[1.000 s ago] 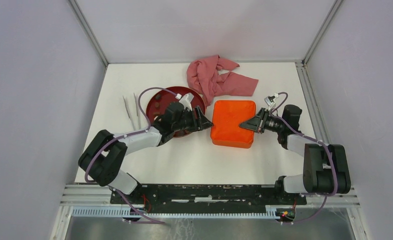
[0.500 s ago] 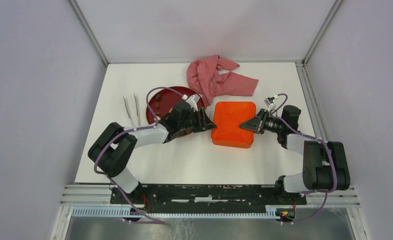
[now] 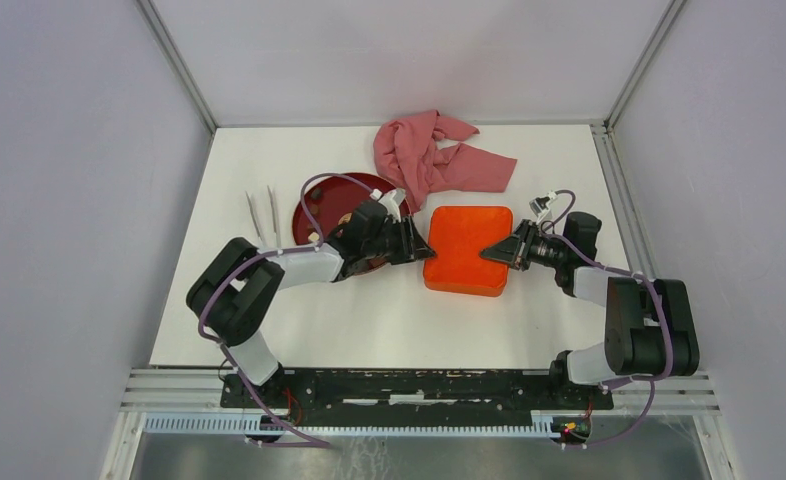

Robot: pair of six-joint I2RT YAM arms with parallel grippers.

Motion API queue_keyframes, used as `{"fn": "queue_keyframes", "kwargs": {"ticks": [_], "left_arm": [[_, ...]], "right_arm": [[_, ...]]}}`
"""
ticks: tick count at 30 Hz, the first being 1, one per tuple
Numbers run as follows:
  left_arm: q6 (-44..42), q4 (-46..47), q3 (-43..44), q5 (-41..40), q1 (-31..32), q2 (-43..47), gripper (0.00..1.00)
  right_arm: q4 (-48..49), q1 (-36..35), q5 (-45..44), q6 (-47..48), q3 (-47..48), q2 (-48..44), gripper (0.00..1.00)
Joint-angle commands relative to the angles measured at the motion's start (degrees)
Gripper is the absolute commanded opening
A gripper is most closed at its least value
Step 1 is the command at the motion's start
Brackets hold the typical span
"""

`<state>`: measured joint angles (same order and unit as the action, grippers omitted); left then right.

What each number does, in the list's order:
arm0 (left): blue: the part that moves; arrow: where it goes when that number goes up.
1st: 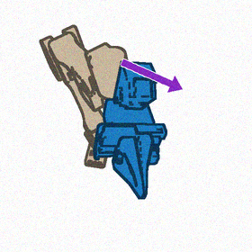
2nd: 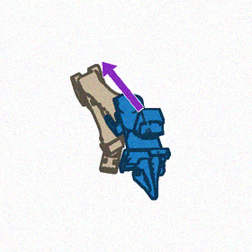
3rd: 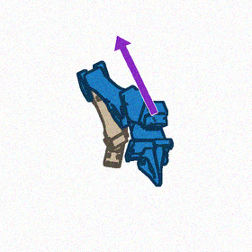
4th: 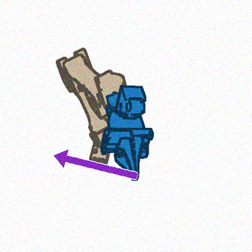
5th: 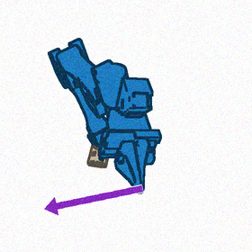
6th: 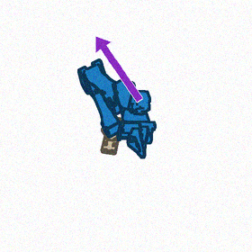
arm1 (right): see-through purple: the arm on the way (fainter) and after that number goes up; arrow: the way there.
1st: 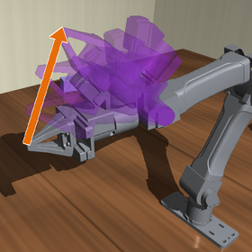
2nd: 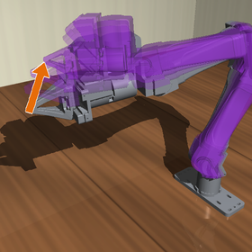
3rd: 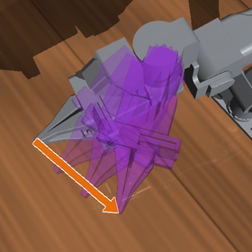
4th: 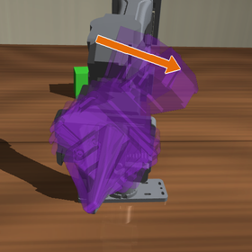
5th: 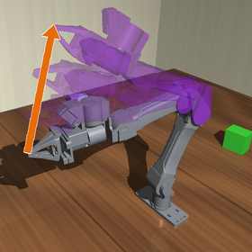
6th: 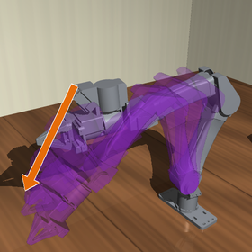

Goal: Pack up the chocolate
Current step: Close the box lid on the packing box.

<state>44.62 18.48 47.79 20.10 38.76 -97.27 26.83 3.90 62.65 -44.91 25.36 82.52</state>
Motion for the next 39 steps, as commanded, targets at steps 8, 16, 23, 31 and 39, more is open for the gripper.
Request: {"fn": "queue_keyframes", "kwargs": {"ticks": [8,16,23,31,39], "left_arm": [[-2.17,0.48,3.75,3.09,0.28,-0.17,0.47],[-2.26,0.5,4.62,3.76,0.38,-0.92,0.47],[-2.81,-0.73,6.28,3.76,0.35,-2.17,0.47],[-3.31,-1.79,6.96,3.96,0.35,-3.47,0.47],[-3.75,-2.79,7.49,4.22,0.37,-4.14,0.47]], "right_arm": [[4.09,0.84,1.24,-2.06,1.56,0.37,0.17],[4.46,1.02,1.41,-2.21,1.71,0.9,0.22],[2.23,1.2,1.15,-0.1,2.42,0.87,0.23],[-5.46,1.37,-0.31,7.26,4.53,-0.19,0.28],[-14.67,2.48,-2.16,15.46,7.52,-1.51,0.36]]}}
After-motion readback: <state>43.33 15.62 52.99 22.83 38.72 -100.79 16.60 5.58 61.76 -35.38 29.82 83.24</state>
